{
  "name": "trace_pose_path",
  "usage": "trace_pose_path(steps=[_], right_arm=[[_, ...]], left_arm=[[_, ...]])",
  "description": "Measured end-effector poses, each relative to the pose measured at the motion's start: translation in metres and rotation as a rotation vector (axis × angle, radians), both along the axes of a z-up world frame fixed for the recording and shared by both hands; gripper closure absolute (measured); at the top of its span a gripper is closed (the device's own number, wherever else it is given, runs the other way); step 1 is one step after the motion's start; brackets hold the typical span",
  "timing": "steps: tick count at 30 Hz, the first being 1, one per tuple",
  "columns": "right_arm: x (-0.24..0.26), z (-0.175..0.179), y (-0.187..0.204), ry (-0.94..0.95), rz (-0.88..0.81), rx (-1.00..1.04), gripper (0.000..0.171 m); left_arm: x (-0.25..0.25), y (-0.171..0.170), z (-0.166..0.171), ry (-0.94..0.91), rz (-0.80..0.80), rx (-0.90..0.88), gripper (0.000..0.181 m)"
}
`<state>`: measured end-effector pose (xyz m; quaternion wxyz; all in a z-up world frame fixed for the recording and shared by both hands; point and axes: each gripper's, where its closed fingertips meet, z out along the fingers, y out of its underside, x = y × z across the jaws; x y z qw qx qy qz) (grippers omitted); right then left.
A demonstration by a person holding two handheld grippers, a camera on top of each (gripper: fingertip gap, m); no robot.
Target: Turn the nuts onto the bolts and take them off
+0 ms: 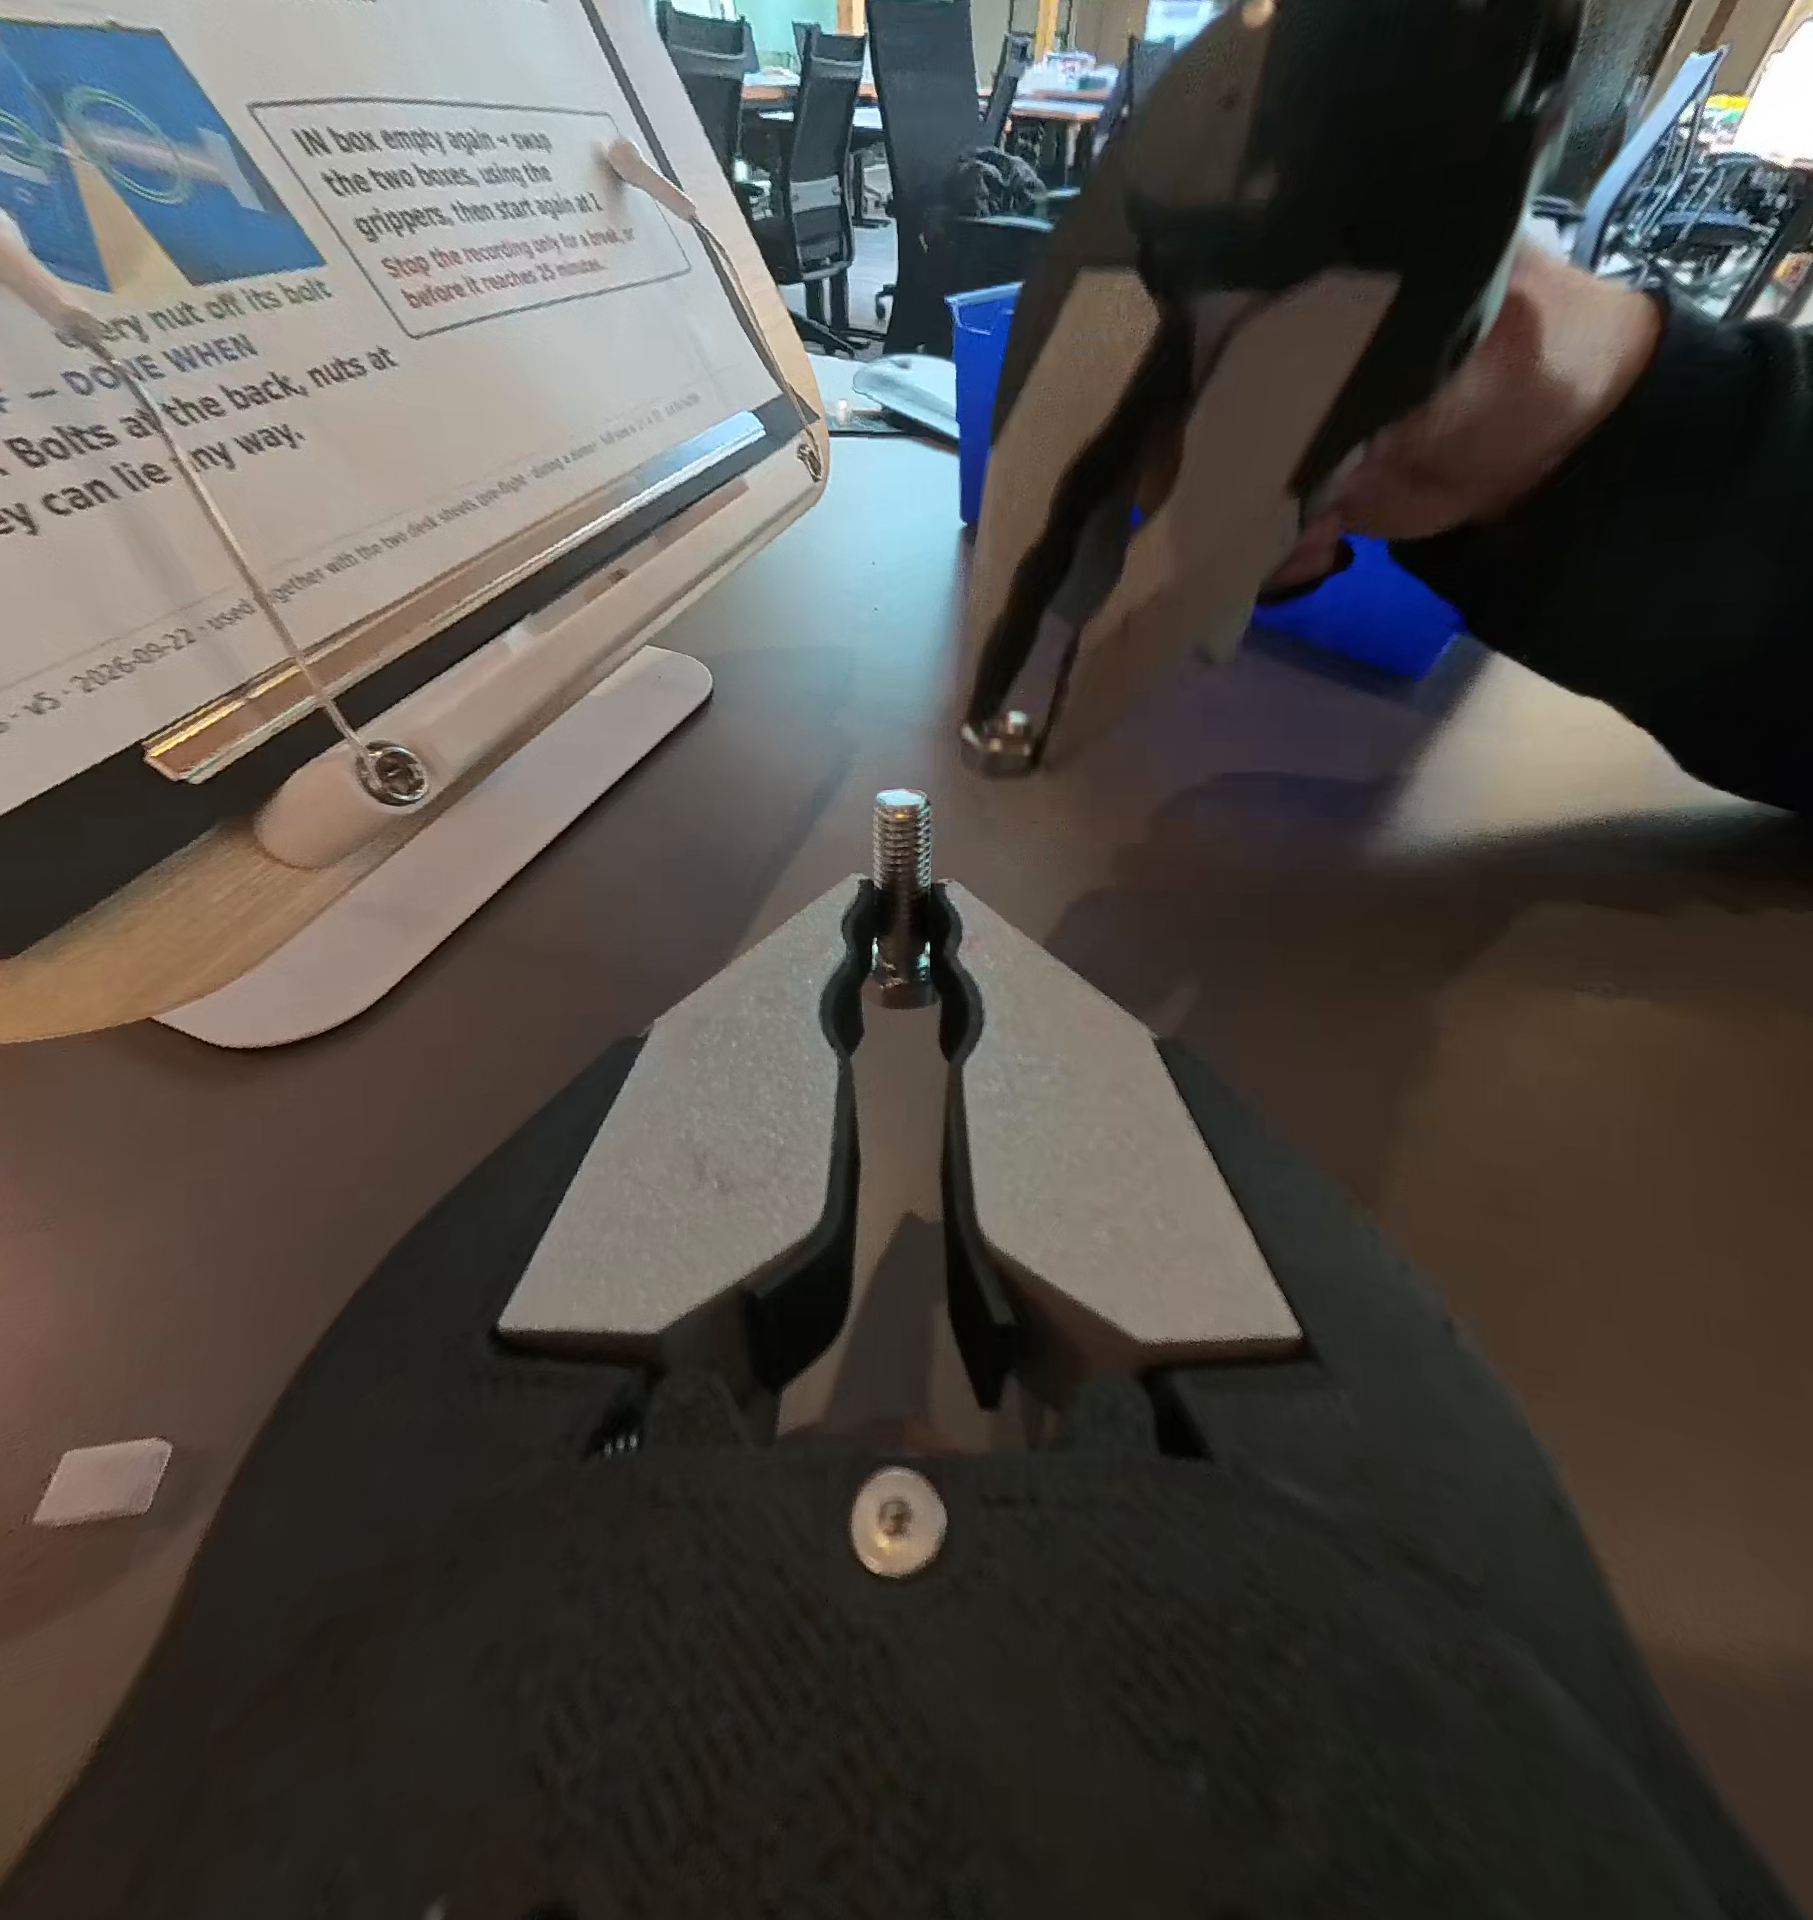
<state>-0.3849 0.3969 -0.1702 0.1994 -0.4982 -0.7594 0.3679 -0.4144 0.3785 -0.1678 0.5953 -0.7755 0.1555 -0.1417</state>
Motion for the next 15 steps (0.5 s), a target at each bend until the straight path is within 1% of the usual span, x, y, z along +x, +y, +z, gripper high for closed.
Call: trace_pose_path(steps=[2,5,9,15], right_arm=[[-0.009,0.019,0.001,-0.013,0.011,-0.026,0.158],[-0.024,0.033,-0.003,-0.019,0.011,-0.016,0.158],[-0.031,0.023,-0.016,-0.155,0.044,-0.063,0.158],[-0.043,0.023,-0.021,-0.16,0.059,-0.125,0.158]], left_arm=[[-0.005,0.0,0.001,0.003,0.029,0.0,0.174],[-0.011,0.002,-0.003,0.021,0.074,-0.02,0.174],[-0.011,0.004,-0.008,0.059,0.084,-0.028,0.174],[-0.012,0.004,-0.006,0.04,0.083,-0.021,0.174]])
